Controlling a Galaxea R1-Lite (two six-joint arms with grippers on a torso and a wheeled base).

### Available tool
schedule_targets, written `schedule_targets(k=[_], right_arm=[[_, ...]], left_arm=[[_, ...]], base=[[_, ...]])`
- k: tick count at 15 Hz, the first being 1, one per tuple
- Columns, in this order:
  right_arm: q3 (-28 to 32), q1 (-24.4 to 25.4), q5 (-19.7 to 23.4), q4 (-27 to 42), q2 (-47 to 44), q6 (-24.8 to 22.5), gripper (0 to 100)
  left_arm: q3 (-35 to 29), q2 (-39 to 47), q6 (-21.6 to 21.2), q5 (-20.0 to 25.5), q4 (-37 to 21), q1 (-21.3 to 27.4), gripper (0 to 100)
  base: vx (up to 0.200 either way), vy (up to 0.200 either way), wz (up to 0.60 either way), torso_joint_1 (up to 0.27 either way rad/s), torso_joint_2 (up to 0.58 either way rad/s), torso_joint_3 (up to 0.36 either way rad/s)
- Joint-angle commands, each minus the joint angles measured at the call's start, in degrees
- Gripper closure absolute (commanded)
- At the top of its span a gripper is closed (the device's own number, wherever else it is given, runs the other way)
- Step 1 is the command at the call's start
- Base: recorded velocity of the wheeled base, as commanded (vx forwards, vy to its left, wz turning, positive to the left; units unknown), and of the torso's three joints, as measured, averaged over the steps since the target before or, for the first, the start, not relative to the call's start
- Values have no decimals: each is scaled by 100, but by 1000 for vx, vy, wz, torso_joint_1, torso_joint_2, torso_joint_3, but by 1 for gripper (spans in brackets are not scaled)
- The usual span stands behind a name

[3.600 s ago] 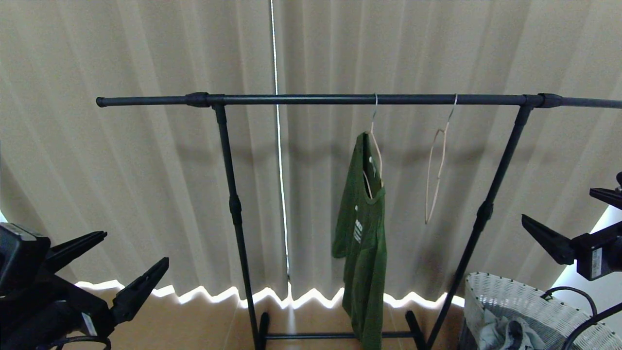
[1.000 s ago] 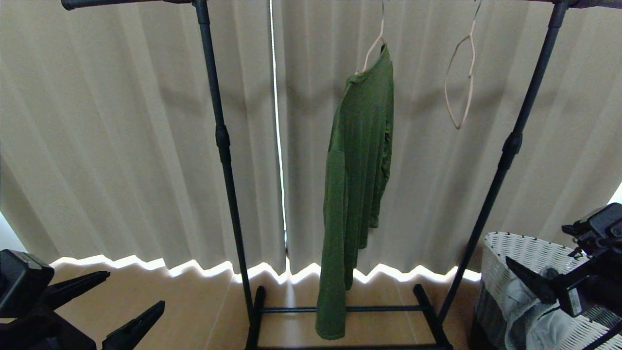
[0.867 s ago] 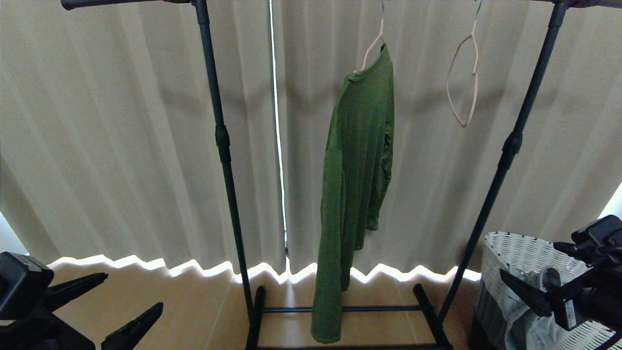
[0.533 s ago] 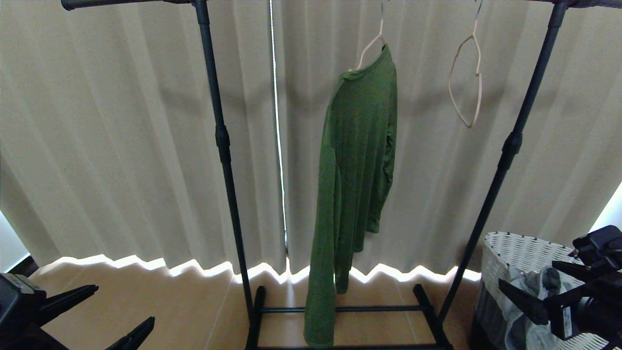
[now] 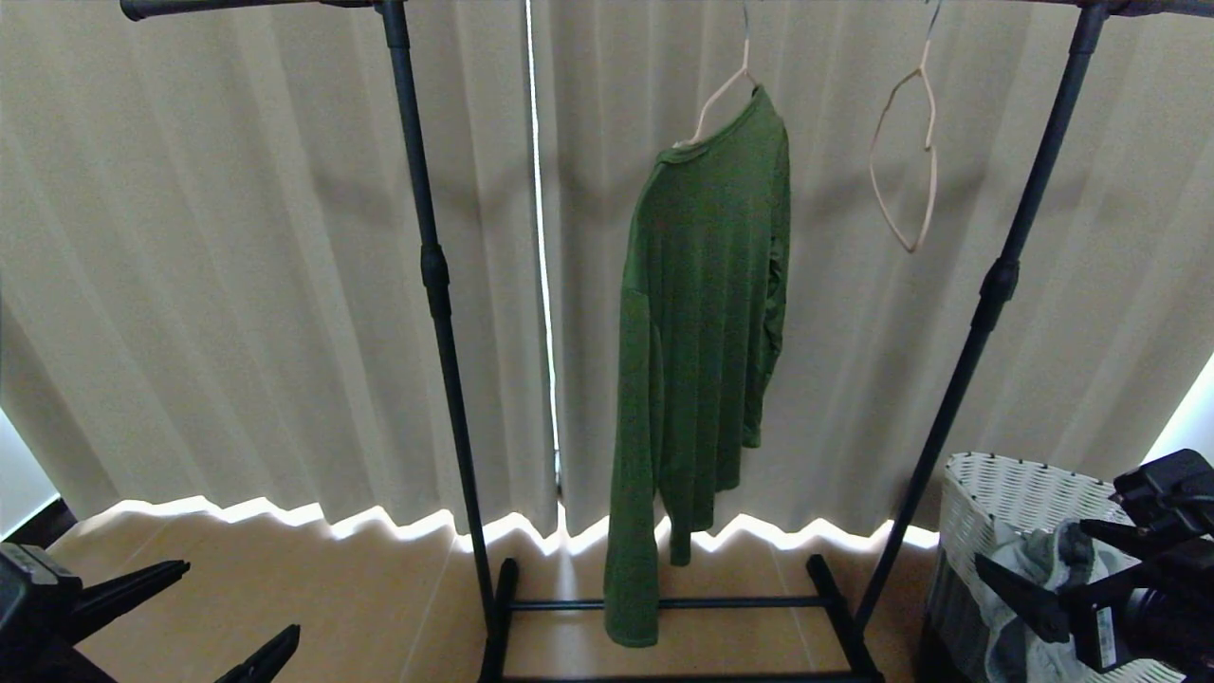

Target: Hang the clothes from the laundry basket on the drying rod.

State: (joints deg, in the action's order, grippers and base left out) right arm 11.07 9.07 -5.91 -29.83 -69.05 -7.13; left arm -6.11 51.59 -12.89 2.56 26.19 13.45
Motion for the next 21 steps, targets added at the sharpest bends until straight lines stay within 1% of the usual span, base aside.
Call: schedule_targets(k=[1,18,21], right_arm=[[9,7,2,39,-3,-8,0],[1,16,-15,56,23,-8,0],[-61,25,-68,135,5,-25,0]], left_arm=[[22,-17,5,-1,1,0,0],[101,-9,-3,8,1,62,0],[101,-17,-12,8,1,62,0]], base=[[0,-200,0,7,12,-2],[0,-200,0,3,2,3],[0,0,0,0,0,0]])
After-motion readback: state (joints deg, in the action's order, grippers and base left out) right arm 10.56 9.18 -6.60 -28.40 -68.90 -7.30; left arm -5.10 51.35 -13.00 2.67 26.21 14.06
